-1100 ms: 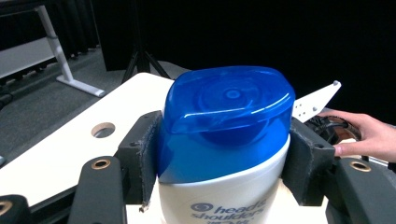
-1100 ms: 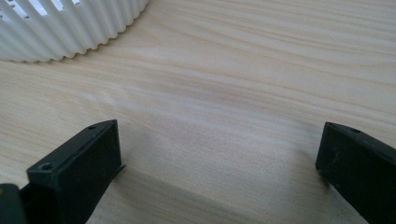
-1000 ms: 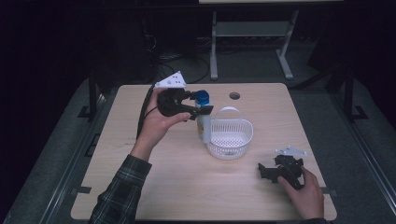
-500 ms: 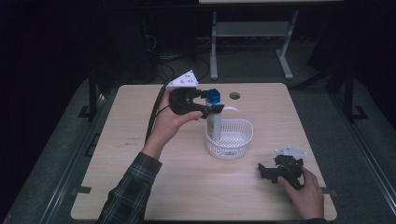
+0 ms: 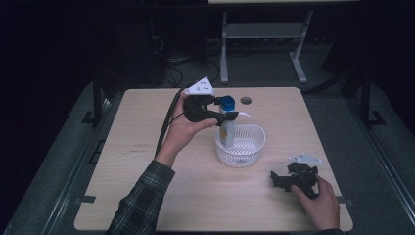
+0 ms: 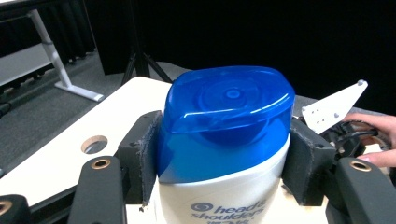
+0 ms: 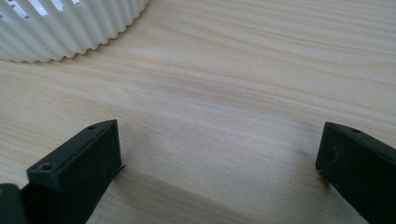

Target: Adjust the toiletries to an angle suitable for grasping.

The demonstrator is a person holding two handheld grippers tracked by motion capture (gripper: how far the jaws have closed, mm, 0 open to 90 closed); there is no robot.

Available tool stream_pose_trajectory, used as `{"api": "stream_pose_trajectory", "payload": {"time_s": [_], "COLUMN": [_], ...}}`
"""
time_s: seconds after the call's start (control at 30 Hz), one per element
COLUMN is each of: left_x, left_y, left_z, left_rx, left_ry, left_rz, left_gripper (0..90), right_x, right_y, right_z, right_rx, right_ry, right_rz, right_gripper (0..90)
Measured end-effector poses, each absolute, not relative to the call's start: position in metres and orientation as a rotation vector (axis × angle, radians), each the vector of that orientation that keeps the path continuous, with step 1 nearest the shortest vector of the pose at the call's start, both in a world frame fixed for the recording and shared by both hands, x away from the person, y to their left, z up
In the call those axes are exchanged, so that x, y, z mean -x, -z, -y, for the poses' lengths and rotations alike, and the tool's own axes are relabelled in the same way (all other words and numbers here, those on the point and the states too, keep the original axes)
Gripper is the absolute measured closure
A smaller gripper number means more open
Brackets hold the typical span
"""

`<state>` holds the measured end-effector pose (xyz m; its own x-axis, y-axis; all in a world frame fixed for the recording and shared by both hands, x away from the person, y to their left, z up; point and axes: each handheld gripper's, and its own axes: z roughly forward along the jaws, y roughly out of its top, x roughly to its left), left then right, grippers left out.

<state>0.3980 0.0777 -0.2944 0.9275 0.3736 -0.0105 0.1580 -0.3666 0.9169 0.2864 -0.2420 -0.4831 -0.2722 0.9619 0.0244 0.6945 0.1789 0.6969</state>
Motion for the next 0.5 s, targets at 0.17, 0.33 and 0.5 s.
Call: {"api": "stream_pose_trajectory", "payload": {"time_s": [0.17,0.33,0.5], "left_x": [-0.4,-0.402,-0.403], "left_y": [0.303,0.309,0.316], "left_z": [-0.077,-0.078,-0.078], "left_rx": [-1.958,-1.958,-1.968], "left_ry": [-0.232,-0.224,-0.225], "left_rz": [-0.4,-0.407,-0.411], "left_gripper": [37.0,37.0,37.0], "right_x": [-0.286,-0.286,-0.286], "right_y": [0.483,0.483,0.483], "right_z": [0.242,0.242,0.242], "right_rx": [-1.558,-1.558,-1.558], "right_ry": [-0.85,-0.85,-0.85], "right_rz": [-2.039,-2.039,-2.039], "right_gripper": [0.0,0.0,0.0]}}
